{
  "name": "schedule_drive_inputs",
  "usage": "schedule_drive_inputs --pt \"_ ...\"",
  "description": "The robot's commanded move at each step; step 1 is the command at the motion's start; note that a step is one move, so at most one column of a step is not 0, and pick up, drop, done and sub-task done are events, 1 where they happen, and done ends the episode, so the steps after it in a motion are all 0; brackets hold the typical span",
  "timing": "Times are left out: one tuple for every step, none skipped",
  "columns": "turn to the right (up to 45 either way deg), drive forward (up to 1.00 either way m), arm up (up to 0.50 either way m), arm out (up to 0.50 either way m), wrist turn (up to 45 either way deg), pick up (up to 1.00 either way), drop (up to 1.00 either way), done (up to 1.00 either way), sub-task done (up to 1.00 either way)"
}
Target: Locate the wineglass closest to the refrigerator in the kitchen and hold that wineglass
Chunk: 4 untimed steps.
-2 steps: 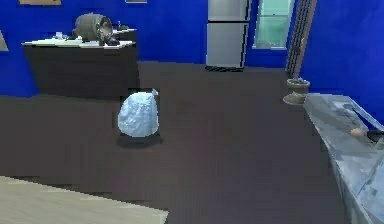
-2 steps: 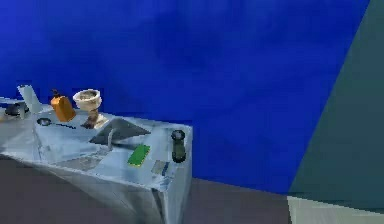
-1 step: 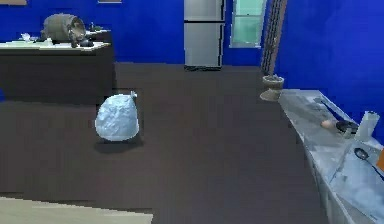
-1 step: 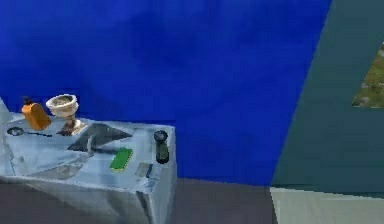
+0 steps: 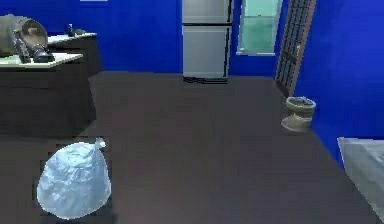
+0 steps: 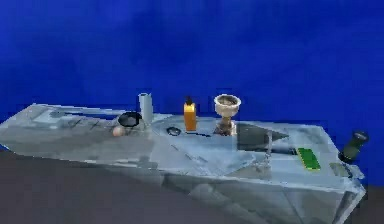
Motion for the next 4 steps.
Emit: schedule_drive_inputs --pt "0.0 1.00 0.00 0.00 0.0 0.00 0.00 0.00 0.00" --pt "6.0 0.00 0.00 0.00 0.0 0.00 0.00 0.00 0.00" --pt "0.0 0.40 0.00 0.00 0.0 0.00 0.00 0.00 0.00" --pt "15.0 0.00 0.00 0.00 0.0 0.00 0.00 0.00 0.00"
